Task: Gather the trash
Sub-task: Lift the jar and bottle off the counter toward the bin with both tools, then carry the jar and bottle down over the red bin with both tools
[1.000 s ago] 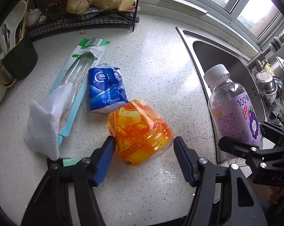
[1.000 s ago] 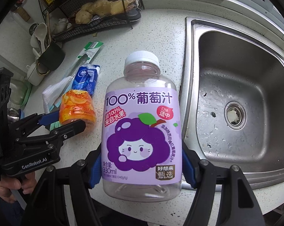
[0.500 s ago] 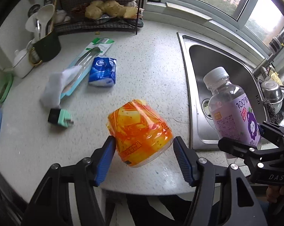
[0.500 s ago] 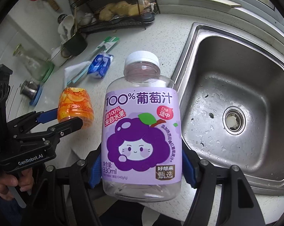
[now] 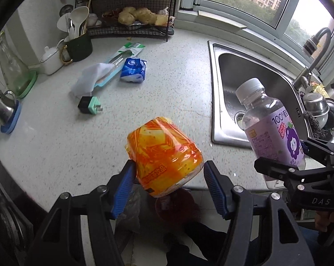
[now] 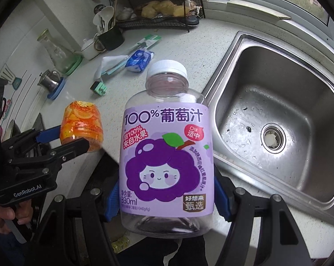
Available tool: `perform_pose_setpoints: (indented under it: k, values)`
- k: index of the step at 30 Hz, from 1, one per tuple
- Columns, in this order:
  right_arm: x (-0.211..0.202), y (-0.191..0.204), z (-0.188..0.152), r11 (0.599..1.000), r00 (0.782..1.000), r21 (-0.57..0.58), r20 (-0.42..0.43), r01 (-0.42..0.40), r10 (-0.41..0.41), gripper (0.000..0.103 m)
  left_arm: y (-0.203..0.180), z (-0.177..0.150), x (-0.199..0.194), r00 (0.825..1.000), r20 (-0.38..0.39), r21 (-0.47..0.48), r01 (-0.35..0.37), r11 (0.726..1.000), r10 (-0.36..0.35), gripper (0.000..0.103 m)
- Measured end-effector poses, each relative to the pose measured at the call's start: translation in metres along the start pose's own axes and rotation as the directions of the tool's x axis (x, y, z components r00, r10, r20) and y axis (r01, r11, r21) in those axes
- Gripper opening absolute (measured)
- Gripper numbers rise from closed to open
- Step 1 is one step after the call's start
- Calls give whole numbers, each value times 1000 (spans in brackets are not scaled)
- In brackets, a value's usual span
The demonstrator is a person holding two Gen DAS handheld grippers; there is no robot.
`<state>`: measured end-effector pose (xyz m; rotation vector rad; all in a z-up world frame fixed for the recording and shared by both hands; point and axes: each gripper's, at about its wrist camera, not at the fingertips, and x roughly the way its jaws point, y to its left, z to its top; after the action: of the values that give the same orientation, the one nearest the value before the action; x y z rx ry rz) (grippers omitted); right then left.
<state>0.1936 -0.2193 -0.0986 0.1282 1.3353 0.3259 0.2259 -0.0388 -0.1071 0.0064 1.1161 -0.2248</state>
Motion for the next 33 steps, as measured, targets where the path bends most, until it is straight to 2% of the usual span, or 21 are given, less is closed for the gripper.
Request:
perform_pose_setpoints:
  k: [8,19,23,26,33]
  values:
    - [-11,33,-50,1000,1000,20,-5,3,-3,66,-3,-56,-23,1000,-18,52,18,998,-17,61]
    - [-11,60,-125,997,998,63,-48,47,-44,66,-8,-133,-30,997,-64,78,42,996,-37,61]
    - [-2,64,-145,996,995,71,-91,51,-44,66,-11,-153,-24,996,-82,76,25,997,-19,61]
    - [9,65,-153,996,991,66,-127,53,-44,66,-14,-163,-16,994,-106,66,41,997,-33,61]
    - [52,56,-157,998,977,62,-214,24,-10,66,-20,-180,27,986,-166,26,33,999,-28,61]
